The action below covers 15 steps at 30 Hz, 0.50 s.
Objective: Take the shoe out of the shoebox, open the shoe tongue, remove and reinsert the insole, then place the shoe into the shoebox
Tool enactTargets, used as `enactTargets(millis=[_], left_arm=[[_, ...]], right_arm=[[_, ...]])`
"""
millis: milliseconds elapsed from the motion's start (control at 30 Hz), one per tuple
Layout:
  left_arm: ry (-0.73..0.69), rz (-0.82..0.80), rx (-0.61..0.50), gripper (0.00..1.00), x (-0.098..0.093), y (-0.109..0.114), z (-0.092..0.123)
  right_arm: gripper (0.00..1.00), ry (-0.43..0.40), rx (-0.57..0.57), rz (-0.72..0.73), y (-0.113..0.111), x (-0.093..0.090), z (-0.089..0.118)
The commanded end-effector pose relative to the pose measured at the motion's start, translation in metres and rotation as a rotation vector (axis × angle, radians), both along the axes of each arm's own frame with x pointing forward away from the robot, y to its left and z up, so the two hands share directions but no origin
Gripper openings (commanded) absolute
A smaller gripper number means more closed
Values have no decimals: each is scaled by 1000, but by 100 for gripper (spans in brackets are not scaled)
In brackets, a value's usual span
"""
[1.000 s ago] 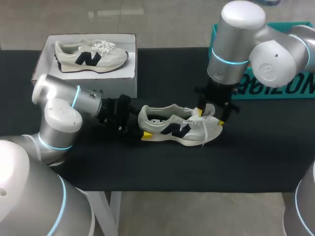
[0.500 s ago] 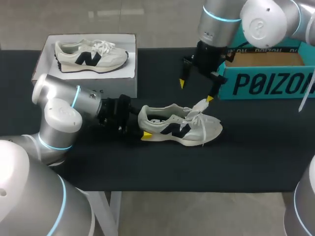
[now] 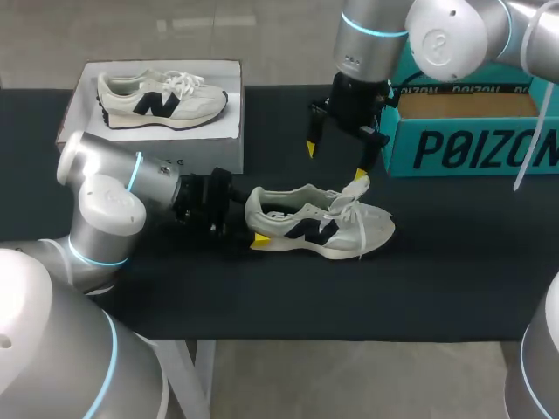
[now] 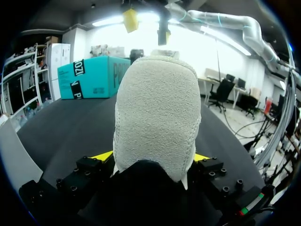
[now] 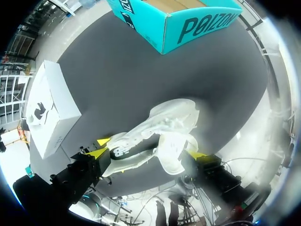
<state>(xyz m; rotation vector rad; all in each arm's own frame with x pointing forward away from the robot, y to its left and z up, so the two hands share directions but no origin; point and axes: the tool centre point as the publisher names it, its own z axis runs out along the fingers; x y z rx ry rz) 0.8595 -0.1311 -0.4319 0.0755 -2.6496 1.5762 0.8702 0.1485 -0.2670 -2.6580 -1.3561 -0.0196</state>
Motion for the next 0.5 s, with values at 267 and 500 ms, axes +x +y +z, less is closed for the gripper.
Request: enactTargets(millis=[267,500], left_arm=[[1,-2,2,0,1,0,0],[1,-2,2,0,1,0,0]], right_arm=[[100,-242,61,435,36,2,6],[100,-178,48,424,37,5,4]])
